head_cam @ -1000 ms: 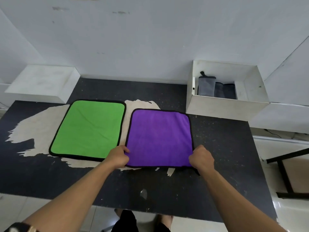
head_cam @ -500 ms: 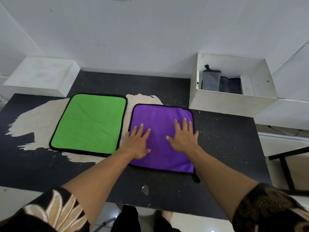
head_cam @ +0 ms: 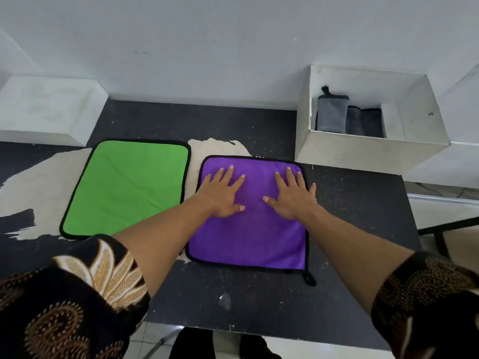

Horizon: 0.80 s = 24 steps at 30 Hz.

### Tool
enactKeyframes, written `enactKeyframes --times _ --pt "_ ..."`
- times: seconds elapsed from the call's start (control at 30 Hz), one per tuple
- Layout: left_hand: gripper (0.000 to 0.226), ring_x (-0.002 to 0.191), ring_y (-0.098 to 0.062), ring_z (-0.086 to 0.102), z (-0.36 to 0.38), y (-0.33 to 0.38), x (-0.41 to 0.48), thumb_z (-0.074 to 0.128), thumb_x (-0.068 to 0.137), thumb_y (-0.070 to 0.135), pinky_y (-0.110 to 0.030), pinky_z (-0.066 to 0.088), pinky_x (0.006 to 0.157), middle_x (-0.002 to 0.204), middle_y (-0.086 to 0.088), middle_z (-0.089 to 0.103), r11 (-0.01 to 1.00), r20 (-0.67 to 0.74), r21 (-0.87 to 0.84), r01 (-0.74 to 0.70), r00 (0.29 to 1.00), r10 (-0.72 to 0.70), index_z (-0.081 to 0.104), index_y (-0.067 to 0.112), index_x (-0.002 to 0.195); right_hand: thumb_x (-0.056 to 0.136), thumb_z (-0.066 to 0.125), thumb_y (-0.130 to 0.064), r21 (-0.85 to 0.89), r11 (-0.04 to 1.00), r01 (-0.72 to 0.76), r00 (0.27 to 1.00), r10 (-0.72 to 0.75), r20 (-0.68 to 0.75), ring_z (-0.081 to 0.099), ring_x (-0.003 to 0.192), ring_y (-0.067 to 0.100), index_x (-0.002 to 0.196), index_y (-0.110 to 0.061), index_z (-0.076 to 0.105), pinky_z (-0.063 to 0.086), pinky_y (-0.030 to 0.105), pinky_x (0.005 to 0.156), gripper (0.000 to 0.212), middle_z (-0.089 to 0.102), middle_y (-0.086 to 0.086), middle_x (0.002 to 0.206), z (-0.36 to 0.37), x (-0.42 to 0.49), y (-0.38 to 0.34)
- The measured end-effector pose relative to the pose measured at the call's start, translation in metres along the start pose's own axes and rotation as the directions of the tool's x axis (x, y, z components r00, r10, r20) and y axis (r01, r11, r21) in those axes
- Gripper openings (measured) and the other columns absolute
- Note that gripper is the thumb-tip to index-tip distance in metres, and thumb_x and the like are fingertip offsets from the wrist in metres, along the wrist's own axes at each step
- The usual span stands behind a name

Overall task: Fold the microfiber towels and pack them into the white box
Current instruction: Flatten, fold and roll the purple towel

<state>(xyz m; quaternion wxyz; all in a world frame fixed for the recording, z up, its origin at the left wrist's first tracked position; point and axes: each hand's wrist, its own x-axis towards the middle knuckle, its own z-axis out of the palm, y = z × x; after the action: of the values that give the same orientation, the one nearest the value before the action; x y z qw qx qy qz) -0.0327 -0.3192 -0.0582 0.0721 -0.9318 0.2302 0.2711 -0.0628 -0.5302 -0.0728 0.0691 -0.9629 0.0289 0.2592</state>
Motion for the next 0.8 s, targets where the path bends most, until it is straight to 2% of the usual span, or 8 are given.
enactKeyframes --times 0.1,0.2,0.27,0.33,0.43,0.57,0.67,0.8 --pt "0.100 0.150 -0.038 -0.012 0.002 -0.006 0.005 0.044 0.086 0.076 -0.054 0.003 0.120 0.161 -0.011 -0.025 0.996 0.088 -0.002 0.094 0.992 -0.093 -0.015 0.034 0.155 0.089 0.043 -0.071 -0.020 0.998 -0.052 0.999 0.052 0.011 -0.011 0.151 0.032 0.158 -0.021 -0.005 0.005 0.062 0.118 0.097 -0.016 0.007 0.164 -0.001 0.001 0.011" --pt "0.103 0.150 -0.037 -0.011 0.009 -0.006 -0.012 0.038 0.082 0.082 -0.053 0.003 0.120 0.162 -0.014 -0.021 0.990 0.063 -0.038 0.133 0.989 -0.131 -0.013 0.030 0.155 0.090 0.048 -0.066 -0.003 0.999 -0.045 0.998 0.044 -0.052 -0.006 0.151 0.032 0.157 -0.013 0.004 0.007 0.058 0.120 0.096 -0.008 0.012 0.164 0.001 -0.016 0.017" --pt "0.099 0.151 -0.033 -0.009 0.025 -0.002 -0.035 0.036 0.083 0.081 -0.050 0.002 0.120 0.163 -0.012 -0.015 0.999 -0.073 -0.029 0.021 0.997 -0.023 -0.005 0.029 0.157 0.090 0.048 -0.065 -0.017 0.998 0.055 0.987 -0.057 -0.148 -0.002 0.151 0.030 0.157 -0.013 0.011 0.008 0.055 0.120 0.092 -0.003 0.012 0.164 0.015 -0.040 0.018" --pt "0.089 0.152 -0.028 -0.002 0.050 0.001 -0.063 0.038 0.085 0.077 -0.047 0.006 0.120 0.165 -0.009 -0.005 0.989 -0.215 0.009 -0.146 0.966 0.145 0.012 0.031 0.157 0.089 0.049 -0.066 -0.023 0.980 0.196 0.954 -0.196 -0.226 0.004 0.151 0.030 0.155 -0.015 0.020 0.009 0.053 0.121 0.088 0.004 0.011 0.164 0.039 -0.071 0.015" --pt "0.072 0.148 -0.030 0.021 0.086 0.003 -0.096 0.044 0.086 0.069 -0.049 0.024 0.117 0.162 -0.010 0.021 0.959 -0.312 0.064 -0.275 0.907 0.281 0.044 0.031 0.147 0.083 0.053 -0.062 -0.055 0.921 0.386 0.874 -0.384 -0.297 0.026 0.146 0.031 0.143 -0.017 0.048 0.023 0.052 0.118 0.075 0.026 0.012 0.159 0.081 -0.113 0.009" --pt "0.054 0.122 -0.029 0.048 0.101 0.004 -0.121 0.058 0.086 0.053 -0.045 0.045 0.099 0.135 -0.010 0.052 0.959 -0.407 0.072 -0.274 0.870 0.279 0.064 0.022 0.130 0.084 0.057 -0.053 -0.062 0.935 0.350 0.862 -0.347 -0.369 0.048 0.124 0.032 0.128 -0.021 0.063 0.044 0.048 0.101 0.056 0.050 0.012 0.140 0.110 -0.140 0.007" --pt "0.048 0.100 -0.025 0.054 0.103 0.001 -0.134 0.068 0.081 0.036 -0.041 0.051 0.083 0.113 -0.006 0.057 0.964 -0.422 0.103 -0.244 0.867 0.264 0.065 0.015 0.124 0.088 0.061 -0.038 -0.134 0.947 0.290 0.861 -0.320 -0.396 0.055 0.106 0.032 0.123 -0.023 0.067 0.050 0.044 0.086 0.039 0.056 0.011 0.124 0.108 -0.146 0.012" --pt "0.061 0.089 -0.027 0.057 0.104 0.002 -0.140 0.079 0.057 0.012 -0.041 0.054 0.073 0.106 -0.007 0.057 0.975 -0.334 0.147 -0.165 0.920 0.206 0.064 0.011 0.116 0.094 0.053 -0.026 -0.234 0.933 0.274 0.910 -0.331 -0.252 0.049 0.117 0.034 0.141 -0.017 0.049 0.045 0.045 0.098 0.048 0.048 0.013 0.132 0.096 -0.153 0.016"
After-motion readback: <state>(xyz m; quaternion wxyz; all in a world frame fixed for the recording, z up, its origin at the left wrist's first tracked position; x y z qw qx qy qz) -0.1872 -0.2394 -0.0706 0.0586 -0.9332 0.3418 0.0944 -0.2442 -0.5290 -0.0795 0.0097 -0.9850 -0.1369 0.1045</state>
